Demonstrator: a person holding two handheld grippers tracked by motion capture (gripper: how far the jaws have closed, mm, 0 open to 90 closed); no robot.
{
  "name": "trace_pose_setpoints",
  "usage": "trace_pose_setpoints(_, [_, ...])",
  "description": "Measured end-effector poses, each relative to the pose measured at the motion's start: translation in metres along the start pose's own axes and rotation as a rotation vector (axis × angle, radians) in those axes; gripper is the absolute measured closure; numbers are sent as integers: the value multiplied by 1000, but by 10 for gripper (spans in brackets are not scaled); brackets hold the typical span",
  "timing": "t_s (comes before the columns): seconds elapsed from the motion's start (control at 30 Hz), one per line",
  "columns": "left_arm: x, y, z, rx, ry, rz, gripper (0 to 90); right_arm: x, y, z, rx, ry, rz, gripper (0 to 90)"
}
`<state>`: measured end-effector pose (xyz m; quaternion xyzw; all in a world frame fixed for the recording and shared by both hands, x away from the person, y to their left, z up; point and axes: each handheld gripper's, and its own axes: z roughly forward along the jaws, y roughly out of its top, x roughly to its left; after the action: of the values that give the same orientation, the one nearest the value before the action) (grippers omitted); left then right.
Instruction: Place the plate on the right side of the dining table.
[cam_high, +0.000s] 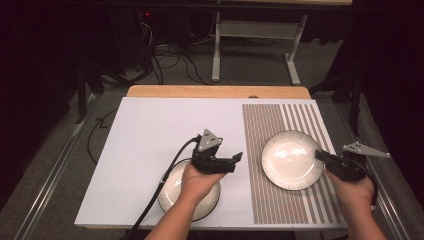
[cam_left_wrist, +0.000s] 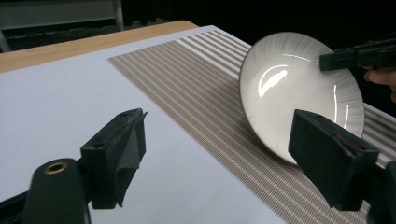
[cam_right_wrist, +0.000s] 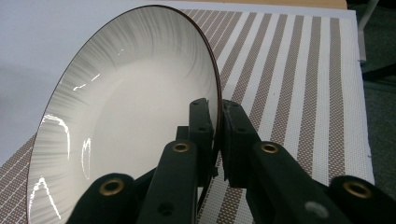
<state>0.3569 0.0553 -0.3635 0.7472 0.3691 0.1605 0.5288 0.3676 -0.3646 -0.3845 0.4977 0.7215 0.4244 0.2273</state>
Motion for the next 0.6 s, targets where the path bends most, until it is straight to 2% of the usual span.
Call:
trace_pose_setpoints(0.13, [18,-8,-22,-8,28,9,171,-1,0,2,6,-8,12,856])
trace_pose_setpoints(0.4, [55,-26,-83,-48,84,14,171,-3,-1,7,28,-27,40,851])
trace_pose_setpoints(0.6, [78,-43,-117,-65,148,22,159,-5,-1,13,54,-46,60,842])
